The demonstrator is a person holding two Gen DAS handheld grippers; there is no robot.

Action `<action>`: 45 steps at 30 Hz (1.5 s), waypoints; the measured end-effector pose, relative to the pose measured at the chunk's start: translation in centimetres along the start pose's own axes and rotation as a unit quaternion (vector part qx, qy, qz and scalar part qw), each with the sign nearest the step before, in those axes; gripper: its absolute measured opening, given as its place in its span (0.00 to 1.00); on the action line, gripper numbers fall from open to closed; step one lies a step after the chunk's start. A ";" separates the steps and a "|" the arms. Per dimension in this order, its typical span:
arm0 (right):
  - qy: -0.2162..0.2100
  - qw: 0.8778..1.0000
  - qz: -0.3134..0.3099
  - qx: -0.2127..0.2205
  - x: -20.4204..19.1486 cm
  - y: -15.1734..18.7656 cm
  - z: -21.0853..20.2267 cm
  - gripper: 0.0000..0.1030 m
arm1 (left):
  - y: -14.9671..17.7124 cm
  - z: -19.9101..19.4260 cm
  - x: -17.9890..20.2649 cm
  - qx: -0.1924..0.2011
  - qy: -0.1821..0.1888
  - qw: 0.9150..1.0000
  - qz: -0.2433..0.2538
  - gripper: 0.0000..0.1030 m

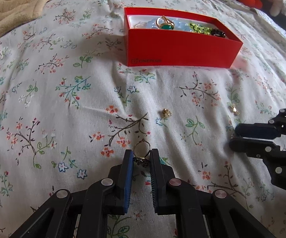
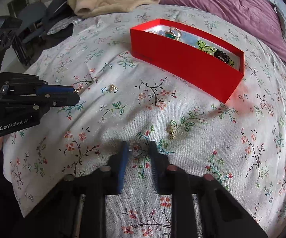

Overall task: Organize jewelry
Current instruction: 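Close the left gripper on the small ring while the right grasps the silver ring, then lift both rings off the bedspread with both grippers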

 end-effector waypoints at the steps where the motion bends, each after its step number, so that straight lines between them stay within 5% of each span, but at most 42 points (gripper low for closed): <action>1: 0.001 1.000 -0.001 0.001 0.0 0.0 -0.1 0.17 | 0.0 -0.1 0.0 0.000 0.000 1.000 -0.001 0.11; 5: -0.003 1.000 0.001 0.000 -0.1 0.0 -0.3 0.05 | 0.1 -0.4 0.0 0.001 -0.002 1.000 -0.005 0.11; 20: -0.024 0.999 0.026 0.017 0.5 -0.1 -3.0 0.08 | 0.3 -1.1 -0.2 0.005 0.000 1.000 -0.013 0.11; 23: -0.022 1.000 0.010 0.001 0.2 0.4 -2.3 0.29 | 0.4 -0.8 0.0 -0.001 0.003 1.000 -0.008 0.11; 25: -0.014 1.000 -0.004 0.003 -0.2 0.8 -2.0 0.63 | 0.4 -0.7 0.1 -0.003 0.003 1.000 -0.005 0.11; 26: -0.011 1.000 -0.013 0.005 -0.4 1.0 -1.8 0.64 | 0.4 -0.6 0.2 -0.003 0.004 1.000 -0.004 0.11; 32: 0.003 1.000 -0.029 -0.006 -0.9 1.1 -0.2 0.59 | 0.4 -0.5 0.1 -0.004 0.007 1.000 -0.006 0.11; 36: 0.002 1.000 -0.030 -0.003 -0.8 0.7 0.1 0.39 | 0.5 -0.5 0.1 -0.005 0.007 1.000 -0.005 0.11; 45: 0.004 0.998 -0.056 0.001 -1.9 1.2 -0.1 0.17 | 0.5 -0.5 0.1 -0.006 0.006 1.000 -0.005 0.11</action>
Point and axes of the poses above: each gripper's, at about its wrist camera, not at the fingertips, and z roughly the way its jaws point, x to its right, y to its underside, the point moved 3 cm from there along z, roughly the way its jaws point, and after that the axes turned 13 degrees about z, right-handed, at the moved point
